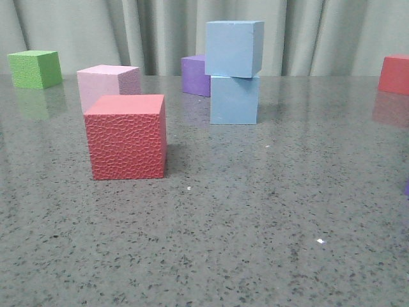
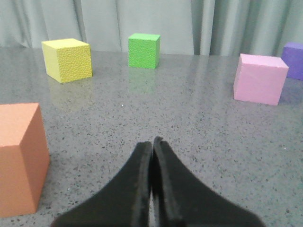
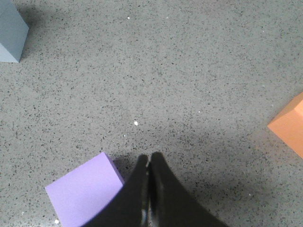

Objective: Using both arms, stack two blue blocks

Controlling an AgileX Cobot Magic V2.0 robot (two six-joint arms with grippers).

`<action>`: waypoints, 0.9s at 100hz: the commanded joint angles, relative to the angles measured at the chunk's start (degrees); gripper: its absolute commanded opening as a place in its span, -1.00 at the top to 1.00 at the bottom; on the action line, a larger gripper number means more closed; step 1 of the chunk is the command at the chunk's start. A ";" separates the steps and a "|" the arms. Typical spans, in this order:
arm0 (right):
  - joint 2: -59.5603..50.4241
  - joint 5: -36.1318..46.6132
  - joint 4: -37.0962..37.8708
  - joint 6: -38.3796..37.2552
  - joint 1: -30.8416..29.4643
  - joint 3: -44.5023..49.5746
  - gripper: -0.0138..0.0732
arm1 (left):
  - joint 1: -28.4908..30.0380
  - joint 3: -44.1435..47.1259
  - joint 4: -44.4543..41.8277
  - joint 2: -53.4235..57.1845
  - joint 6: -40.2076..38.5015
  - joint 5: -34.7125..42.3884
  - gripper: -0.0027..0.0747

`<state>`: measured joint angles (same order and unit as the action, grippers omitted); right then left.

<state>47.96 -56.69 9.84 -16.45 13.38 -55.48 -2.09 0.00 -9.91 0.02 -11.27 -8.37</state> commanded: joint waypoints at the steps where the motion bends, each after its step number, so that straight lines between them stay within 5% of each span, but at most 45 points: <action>1: -0.41 2.83 0.75 0.31 -0.32 -1.37 0.96 | 0.56 0.31 0.48 1.11 0.20 5.45 0.98; 90: -0.41 2.86 0.75 0.31 -0.32 -1.37 0.96 | 0.77 2.39 0.45 1.99 0.67 10.36 0.98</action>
<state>47.96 -56.69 9.84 -16.45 13.38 -55.48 -1.47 0.00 -9.91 0.19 -10.68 -3.09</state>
